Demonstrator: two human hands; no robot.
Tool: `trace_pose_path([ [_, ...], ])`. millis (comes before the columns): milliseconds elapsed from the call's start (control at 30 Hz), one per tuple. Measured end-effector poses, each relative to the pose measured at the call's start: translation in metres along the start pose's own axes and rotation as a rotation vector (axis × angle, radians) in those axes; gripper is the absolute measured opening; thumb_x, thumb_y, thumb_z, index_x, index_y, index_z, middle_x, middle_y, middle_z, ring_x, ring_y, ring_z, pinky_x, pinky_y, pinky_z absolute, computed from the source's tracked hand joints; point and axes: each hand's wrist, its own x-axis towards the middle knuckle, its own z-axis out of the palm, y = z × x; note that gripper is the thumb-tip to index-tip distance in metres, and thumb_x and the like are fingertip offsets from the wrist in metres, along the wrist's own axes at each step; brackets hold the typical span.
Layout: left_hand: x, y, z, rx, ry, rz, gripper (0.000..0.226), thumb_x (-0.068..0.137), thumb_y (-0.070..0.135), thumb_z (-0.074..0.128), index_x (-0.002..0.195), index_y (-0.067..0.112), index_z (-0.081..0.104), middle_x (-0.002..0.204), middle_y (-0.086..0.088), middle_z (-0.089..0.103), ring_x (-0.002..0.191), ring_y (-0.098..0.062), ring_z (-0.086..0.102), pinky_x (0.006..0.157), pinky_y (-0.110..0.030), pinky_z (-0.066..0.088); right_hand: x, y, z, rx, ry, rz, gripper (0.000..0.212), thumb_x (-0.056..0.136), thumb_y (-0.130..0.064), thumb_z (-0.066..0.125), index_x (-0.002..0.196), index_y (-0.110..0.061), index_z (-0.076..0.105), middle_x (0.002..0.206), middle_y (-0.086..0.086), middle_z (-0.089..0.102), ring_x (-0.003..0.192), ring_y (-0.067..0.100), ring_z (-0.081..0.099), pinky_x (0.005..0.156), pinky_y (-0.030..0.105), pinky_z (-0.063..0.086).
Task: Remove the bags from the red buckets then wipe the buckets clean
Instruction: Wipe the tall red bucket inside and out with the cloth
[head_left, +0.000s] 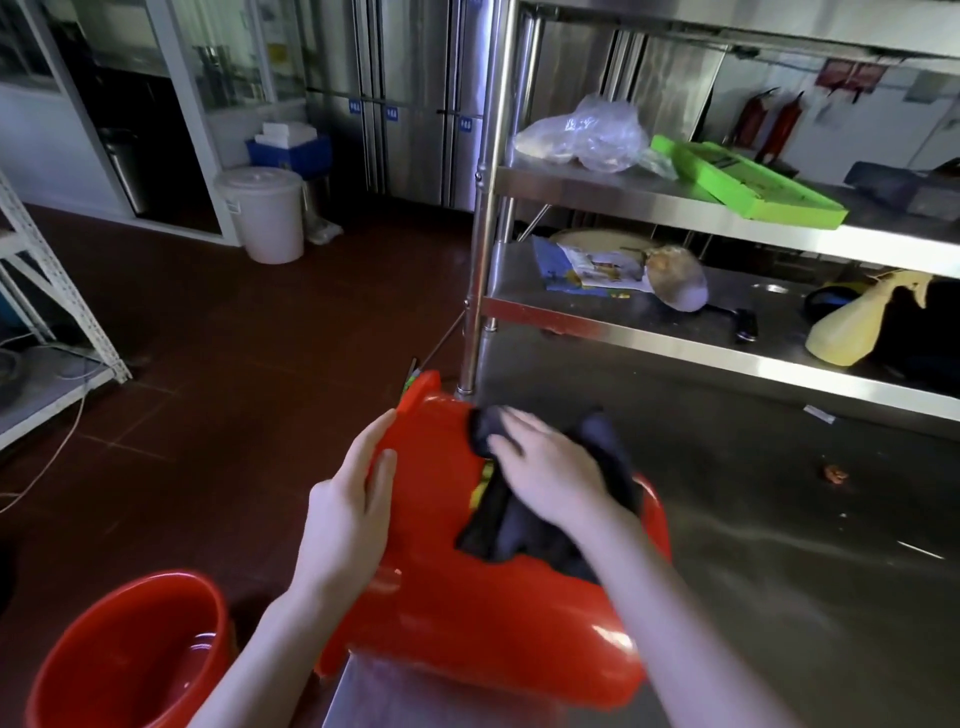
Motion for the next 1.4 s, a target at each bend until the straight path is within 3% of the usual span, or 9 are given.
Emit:
trace_pose_path([
  [133, -0.022, -0.008, 0.016, -0.076, 0.031, 0.02, 0.043, 0.097, 0.033, 0.041, 0.137, 0.05, 0.041, 0.111, 0.038, 0.061, 0.096, 0.016, 0.06, 0.078, -0.002, 0.042, -0.025, -0.06, 0.032, -0.096, 0.227, -0.284, 0.056, 0.094, -0.042, 0.041, 0.145, -0.02, 0.043, 0.153, 0.0, 0.038, 0.142, 0.022, 0.032, 0.117, 0.038, 0.026],
  [200, -0.029, -0.013, 0.013, -0.111, 0.005, -0.033, 0.047, 0.093, 0.035, 0.041, 0.136, 0.052, 0.038, 0.121, 0.041, 0.053, 0.109, 0.013, 0.056, 0.09, -0.014, 0.045, -0.046, -0.054, 0.049, -0.119, 0.246, -0.313, 0.057, 0.097, -0.043, 0.04, 0.15, -0.022, 0.033, 0.159, -0.003, 0.026, 0.147, 0.02, 0.02, 0.12, 0.039, 0.019],
  [500, 0.032, 0.0, 0.02, 0.045, 0.003, -0.232, 0.027, 0.096, 0.055, 0.035, 0.119, 0.046, 0.044, 0.074, 0.002, 0.067, 0.064, -0.009, 0.063, 0.065, -0.034, 0.051, -0.062, -0.037, 0.088, -0.253, 0.339, -0.288, 0.058, 0.096, -0.042, 0.046, 0.149, -0.023, 0.035, 0.159, -0.003, 0.027, 0.147, 0.02, 0.023, 0.115, 0.042, 0.025],
  [633, 0.023, -0.011, 0.023, 0.012, 0.065, -0.163, 0.018, 0.099, 0.042, 0.042, 0.115, 0.044, 0.05, 0.071, 0.013, 0.069, 0.065, 0.005, 0.063, 0.054, -0.009, 0.044, -0.024, -0.045, 0.072, -0.16, 0.322, -0.275, 0.054, 0.099, -0.044, 0.037, 0.149, -0.022, 0.037, 0.157, -0.003, 0.031, 0.146, 0.021, 0.026, 0.118, 0.041, 0.023],
  [733, 0.003, -0.02, 0.018, -0.007, 0.074, -0.186, 0.019, 0.098, 0.039, 0.042, 0.114, 0.045, 0.049, 0.077, 0.025, 0.067, 0.062, 0.002, 0.065, 0.051, -0.005, 0.042, 0.045, -0.052, 0.036, -0.107, 0.121, -0.098, 0.053, 0.097, -0.046, 0.035, 0.144, -0.022, 0.045, 0.152, -0.002, 0.041, 0.139, 0.022, 0.039, 0.114, 0.037, 0.03],
  [833, 0.0, -0.017, 0.009, -0.068, -0.022, -0.263, 0.025, 0.097, 0.045, 0.039, 0.12, 0.044, 0.047, 0.067, -0.001, 0.069, 0.053, -0.008, 0.067, 0.045, -0.009, 0.043, 0.086, -0.043, 0.013, 0.0, -0.177, -0.033, 0.053, 0.099, -0.05, 0.032, 0.146, -0.027, 0.04, 0.155, -0.008, 0.034, 0.14, 0.019, 0.036, 0.113, 0.034, 0.03],
  [967, 0.058, 0.009, 0.008, 0.154, -0.084, -0.117, 0.042, 0.099, 0.041, 0.042, 0.136, 0.054, 0.029, 0.068, 0.003, 0.062, 0.058, -0.013, 0.062, 0.054, -0.029, 0.045, 0.034, -0.046, 0.021, -0.05, 0.045, -0.277, 0.055, 0.095, -0.046, 0.04, 0.144, -0.021, 0.045, 0.151, -0.002, 0.042, 0.14, 0.021, 0.037, 0.115, 0.035, 0.03],
  [1100, 0.106, 0.024, 0.027, 0.451, -0.225, -0.161, 0.046, 0.103, 0.04, 0.034, 0.148, 0.038, 0.03, 0.111, -0.019, 0.065, 0.098, -0.039, 0.062, 0.084, -0.041, 0.051, -0.049, -0.037, 0.046, -0.138, 0.16, -0.375, 0.063, 0.091, -0.046, 0.047, 0.148, -0.024, 0.036, 0.156, -0.003, 0.032, 0.146, 0.02, 0.025, 0.116, 0.042, 0.027],
  [1400, 0.072, 0.015, 0.014, 0.359, -0.102, -0.15, 0.05, 0.098, 0.052, 0.038, 0.145, 0.04, 0.033, 0.074, -0.004, 0.065, 0.057, -0.019, 0.064, 0.061, -0.036, 0.057, -0.017, 0.015, 0.013, -0.132, 0.153, -0.093, 0.056, 0.094, -0.05, 0.04, 0.143, -0.023, 0.047, 0.151, -0.003, 0.042, 0.139, 0.021, 0.039, 0.113, 0.037, 0.032],
])
